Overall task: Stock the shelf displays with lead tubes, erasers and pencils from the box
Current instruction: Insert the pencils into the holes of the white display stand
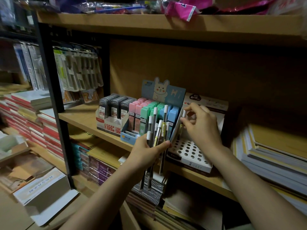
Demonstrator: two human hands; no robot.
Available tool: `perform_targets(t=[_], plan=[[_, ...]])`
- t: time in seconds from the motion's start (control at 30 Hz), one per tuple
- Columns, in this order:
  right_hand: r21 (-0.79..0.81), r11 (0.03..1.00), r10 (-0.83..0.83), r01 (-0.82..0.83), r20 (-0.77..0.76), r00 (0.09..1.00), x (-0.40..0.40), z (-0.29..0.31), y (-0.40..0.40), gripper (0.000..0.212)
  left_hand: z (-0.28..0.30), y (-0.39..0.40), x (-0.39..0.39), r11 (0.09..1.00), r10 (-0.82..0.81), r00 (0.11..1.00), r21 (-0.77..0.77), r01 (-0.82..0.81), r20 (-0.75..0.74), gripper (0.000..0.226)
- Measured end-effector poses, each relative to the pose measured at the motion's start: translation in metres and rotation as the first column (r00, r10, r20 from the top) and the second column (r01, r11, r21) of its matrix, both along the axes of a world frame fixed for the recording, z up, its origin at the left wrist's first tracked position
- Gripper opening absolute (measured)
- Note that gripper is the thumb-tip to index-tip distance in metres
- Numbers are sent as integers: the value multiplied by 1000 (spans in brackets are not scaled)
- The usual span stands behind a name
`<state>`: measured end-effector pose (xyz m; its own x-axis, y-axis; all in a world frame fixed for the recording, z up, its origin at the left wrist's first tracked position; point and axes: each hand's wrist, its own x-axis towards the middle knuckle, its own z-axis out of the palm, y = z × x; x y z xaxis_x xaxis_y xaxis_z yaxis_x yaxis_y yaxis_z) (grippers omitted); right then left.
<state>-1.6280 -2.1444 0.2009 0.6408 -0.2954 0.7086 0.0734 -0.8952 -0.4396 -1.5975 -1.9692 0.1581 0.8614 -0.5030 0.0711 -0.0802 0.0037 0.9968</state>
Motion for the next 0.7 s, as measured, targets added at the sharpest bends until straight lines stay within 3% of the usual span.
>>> perform_targets(t=[0.1, 0.2, 0.3, 0.4, 0.57, 0.7], plan=[[-21, 999, -34, 33, -34, 999, -3, -2, 2, 21, 1, 1, 0, 999, -27, 999, -26, 26, -23, 32], [-18, 999, -41, 41, 6, 999, -12, 2, 4, 39, 3, 2, 0, 997, -66, 997, -50, 65, -30, 25], [183, 972, 132, -146, 84, 988, -22, 9, 15, 43, 4, 1, -1, 995, -83, 996, -51, 84, 14, 20], [384, 889, 252, -250, 45, 967, -25, 8, 30, 39, 4, 0, -4, 996, -81, 990, -15, 84, 116, 18], [515, 784, 344, -346, 102, 933, -25, 10, 37, 23, 5, 5, -4, 995, -90, 976, -31, 98, 200, 13], [562, 741, 381, -368, 101, 919, -23, 11, 40, 28, 5, 9, -5, 987, -146, 980, -51, 154, 136, 24]])
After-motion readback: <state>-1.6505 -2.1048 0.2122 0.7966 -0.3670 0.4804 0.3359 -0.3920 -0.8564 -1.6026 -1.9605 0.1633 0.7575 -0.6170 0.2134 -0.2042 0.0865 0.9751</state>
